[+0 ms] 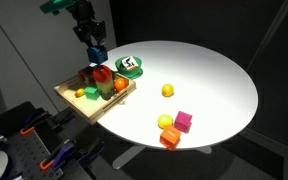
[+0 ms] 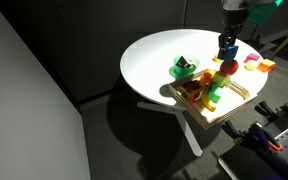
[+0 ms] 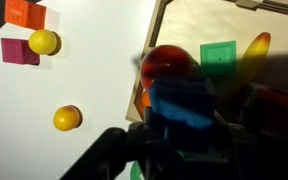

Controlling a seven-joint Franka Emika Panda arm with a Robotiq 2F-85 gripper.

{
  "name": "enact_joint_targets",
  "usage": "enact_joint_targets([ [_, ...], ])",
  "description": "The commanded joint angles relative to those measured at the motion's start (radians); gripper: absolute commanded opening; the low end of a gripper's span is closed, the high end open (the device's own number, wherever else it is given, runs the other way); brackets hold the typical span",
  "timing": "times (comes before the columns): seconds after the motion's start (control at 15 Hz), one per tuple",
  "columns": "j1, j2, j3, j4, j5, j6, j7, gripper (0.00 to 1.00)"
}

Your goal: Put the blue block in the crate

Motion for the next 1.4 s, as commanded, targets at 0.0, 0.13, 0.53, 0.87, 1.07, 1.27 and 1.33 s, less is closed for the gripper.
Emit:
enact_joint_targets([
  [0.0, 0.019, -0.064, 0.018, -0.054, 0.020, 0.022, -0.046, 0.28],
  [0.13, 0.032, -0.078, 0.026, -0.069, 0.032, 0.036, -0.056, 0.28],
  [0.53, 0.054, -0.084, 0.046, -0.109, 0.071, 0.102, -0.036, 0.28],
  [0.87, 0.057, -0.076, 0.057, -0.154, 0.107, 0.183, -0.018, 0.28],
  [1.07, 0.052, -0.071, 0.059, -0.176, 0.096, 0.218, -0.005, 0.78],
  [1.27, 0.049, -0.068, 0.056, -0.183, 0.101, 0.232, -0.007, 0.94],
  [1.33, 0.048, -0.067, 0.054, -0.182, 0.103, 0.231, -0.009, 0.99],
])
